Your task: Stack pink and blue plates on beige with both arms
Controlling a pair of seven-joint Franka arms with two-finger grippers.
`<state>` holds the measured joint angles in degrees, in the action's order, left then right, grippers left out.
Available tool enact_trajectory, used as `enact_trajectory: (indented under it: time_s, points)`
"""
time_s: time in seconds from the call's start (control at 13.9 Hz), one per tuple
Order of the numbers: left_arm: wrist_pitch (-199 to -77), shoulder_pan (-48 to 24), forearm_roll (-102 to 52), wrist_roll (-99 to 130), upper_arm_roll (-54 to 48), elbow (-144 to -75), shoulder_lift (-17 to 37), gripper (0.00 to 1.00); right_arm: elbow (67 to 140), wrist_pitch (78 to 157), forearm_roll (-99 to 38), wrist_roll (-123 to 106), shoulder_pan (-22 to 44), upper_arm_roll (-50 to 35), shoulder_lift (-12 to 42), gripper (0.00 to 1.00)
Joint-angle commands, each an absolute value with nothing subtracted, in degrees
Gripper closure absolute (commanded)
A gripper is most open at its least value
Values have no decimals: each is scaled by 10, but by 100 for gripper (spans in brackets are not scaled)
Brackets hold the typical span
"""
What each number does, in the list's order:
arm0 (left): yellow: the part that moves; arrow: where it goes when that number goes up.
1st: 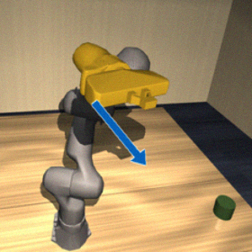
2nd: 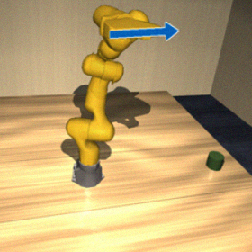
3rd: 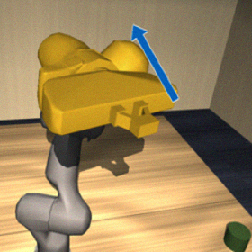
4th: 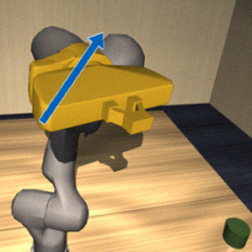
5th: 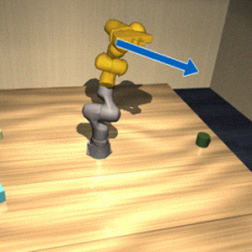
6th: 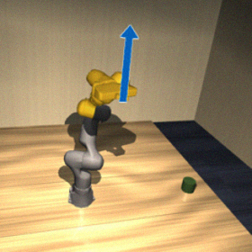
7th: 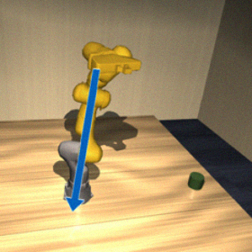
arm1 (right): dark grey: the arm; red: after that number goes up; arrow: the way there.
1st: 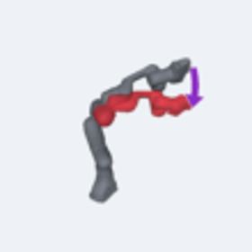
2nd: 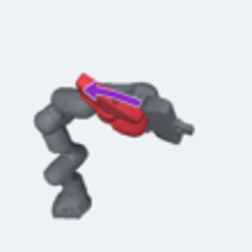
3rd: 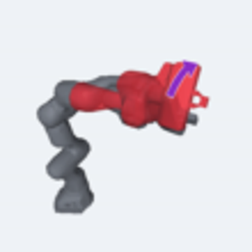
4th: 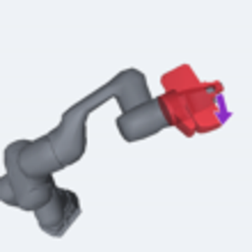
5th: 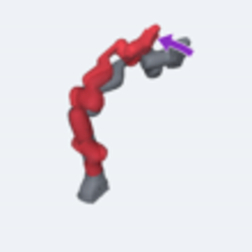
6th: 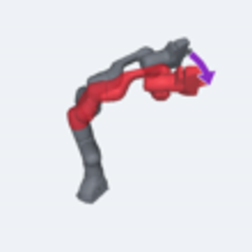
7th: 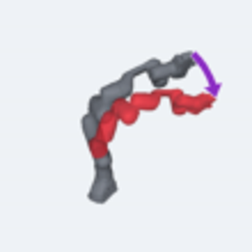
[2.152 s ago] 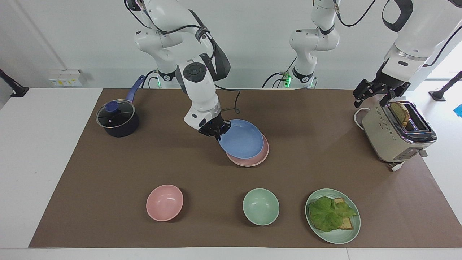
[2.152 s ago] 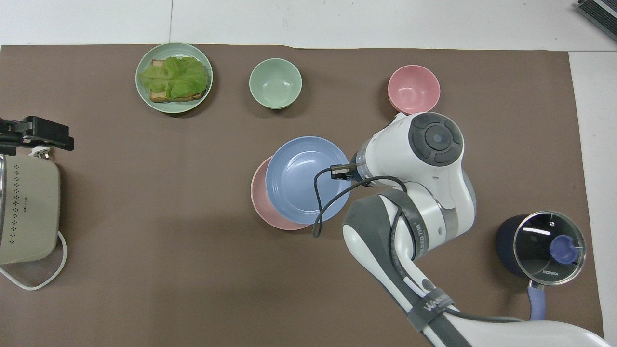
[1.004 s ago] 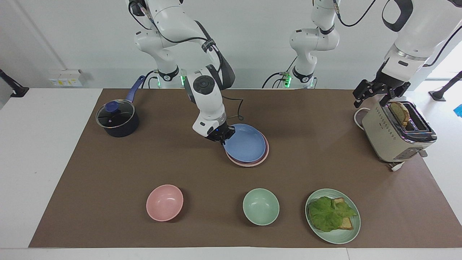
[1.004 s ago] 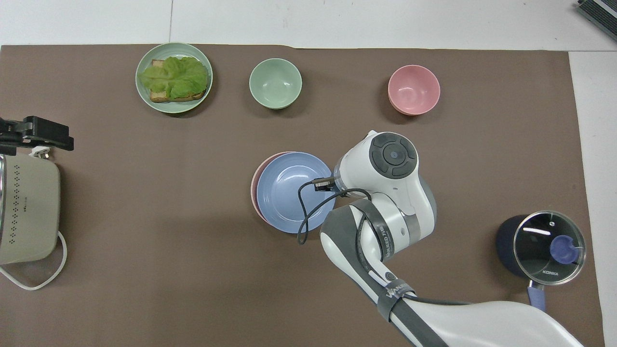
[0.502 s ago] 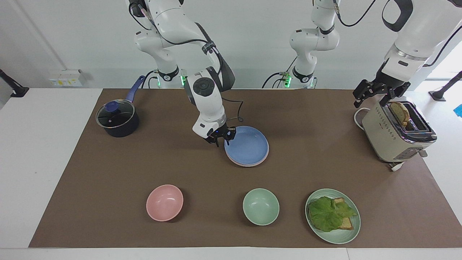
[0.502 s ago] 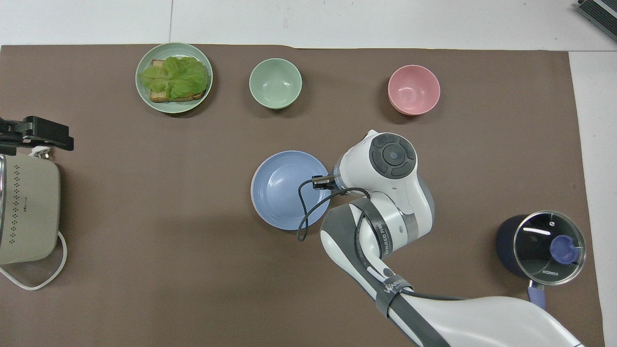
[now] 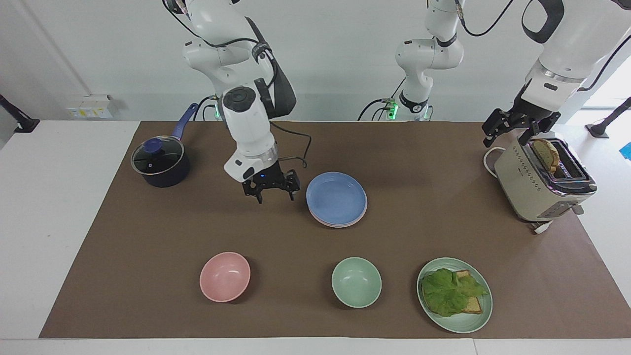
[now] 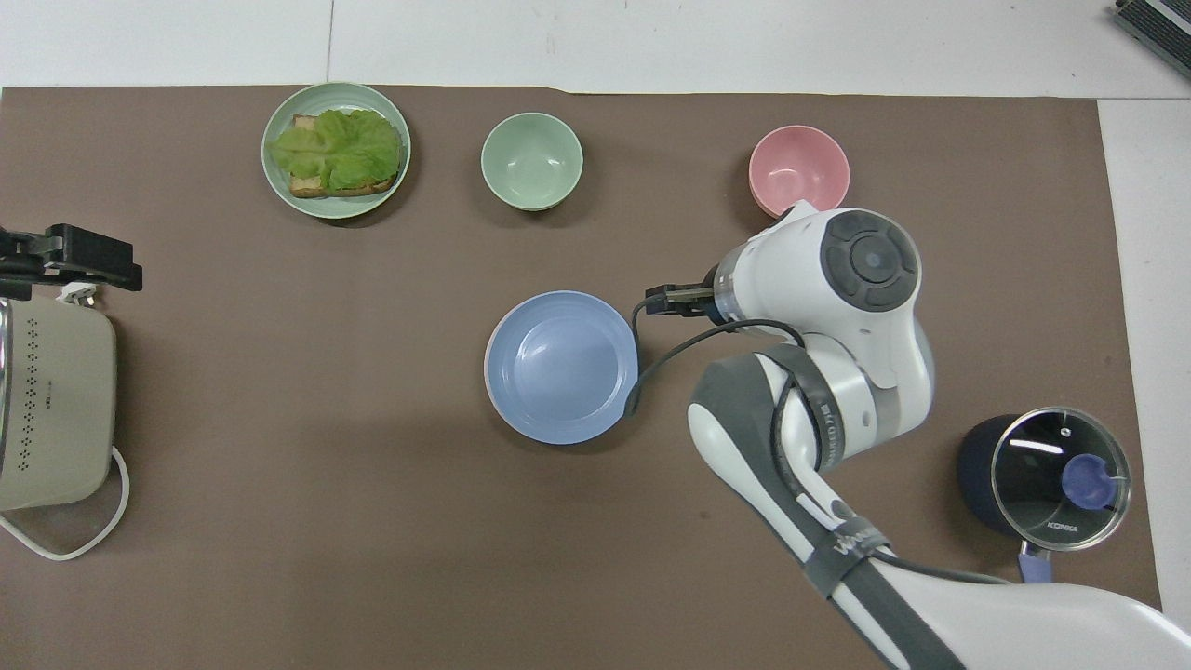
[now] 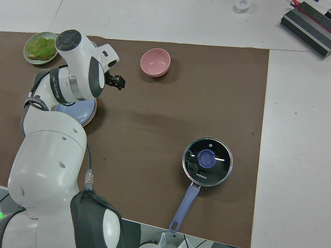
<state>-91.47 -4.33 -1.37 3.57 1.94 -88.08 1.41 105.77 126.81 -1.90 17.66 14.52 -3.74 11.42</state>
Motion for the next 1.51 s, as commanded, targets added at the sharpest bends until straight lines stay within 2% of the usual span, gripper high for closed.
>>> enact_trajectory:
  time_s: [0.0, 0.29, 0.57, 0.79, 1.08, 1.43]
  points:
    - [-909, -43, -7, 33, 19, -883, 9, 0, 1033, 1206, 6, 176, 122, -40, 91, 0]
    - [-909, -43, -7, 33, 19, -883, 9, 0, 977, 1102, 22, 175, 96, -30, 58, 0]
    - [-909, -43, -7, 33, 19, -883, 9, 0, 946, 1035, 23, 170, 55, -30, 18, 0]
    - [-909, -43, -7, 33, 19, -883, 9, 0, 903, 968, 21, 171, 40, -29, 12, 0]
    - [-909, -43, -7, 33, 19, -882, 9, 0, 877, 926, 18, 170, 39, -4, -9, 0]
    - [-908, -43, -7, 33, 19, -883, 9, 0, 892, 893, 12, 142, 39, 54, -46, 0]
